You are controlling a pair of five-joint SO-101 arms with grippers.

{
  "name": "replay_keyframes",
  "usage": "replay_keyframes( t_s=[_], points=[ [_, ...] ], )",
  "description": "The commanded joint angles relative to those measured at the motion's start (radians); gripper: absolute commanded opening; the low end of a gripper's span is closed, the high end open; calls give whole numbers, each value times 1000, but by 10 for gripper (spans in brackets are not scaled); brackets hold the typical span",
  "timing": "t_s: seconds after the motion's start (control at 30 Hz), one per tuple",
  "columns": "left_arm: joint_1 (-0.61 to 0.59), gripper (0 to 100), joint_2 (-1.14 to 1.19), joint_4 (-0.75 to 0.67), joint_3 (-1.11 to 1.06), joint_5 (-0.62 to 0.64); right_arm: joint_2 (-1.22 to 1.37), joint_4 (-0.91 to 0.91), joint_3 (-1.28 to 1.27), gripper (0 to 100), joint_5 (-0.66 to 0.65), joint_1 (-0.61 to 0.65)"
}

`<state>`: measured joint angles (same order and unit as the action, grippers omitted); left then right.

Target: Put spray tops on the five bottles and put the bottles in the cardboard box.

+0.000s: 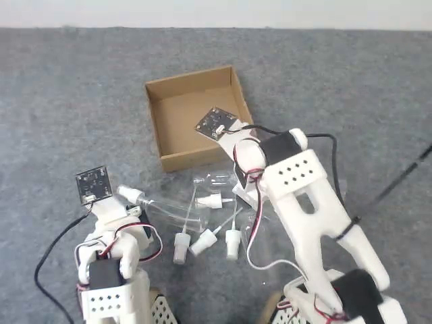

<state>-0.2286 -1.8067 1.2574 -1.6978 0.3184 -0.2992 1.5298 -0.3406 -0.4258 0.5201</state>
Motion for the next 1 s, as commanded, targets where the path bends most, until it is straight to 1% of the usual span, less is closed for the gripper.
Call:
replay_keyframes(
  t_s=[0.0, 0.3, 0.43, 0.67, 0.83, 0.97],
  points=[
    [0, 12, -14, 5, 13, -6, -120, 12, 57, 6, 84, 10],
    [0, 12, -14, 5, 13, -6, -240, 24, 54, 6, 235, 4],
    [0, 12, -14, 5, 13, -6, -283, 58, 49, 6, 242, 2],
    [0, 12, -14, 5, 13, -6, -380, 31, -26, 6, 244, 2],
    [0, 12, -14, 5, 13, -6, -475, -25, -97, 6, 227, 4],
    [0, 12, -14, 5, 13, -6, -558, -124, -175, 6, 227, 2]
  ],
)
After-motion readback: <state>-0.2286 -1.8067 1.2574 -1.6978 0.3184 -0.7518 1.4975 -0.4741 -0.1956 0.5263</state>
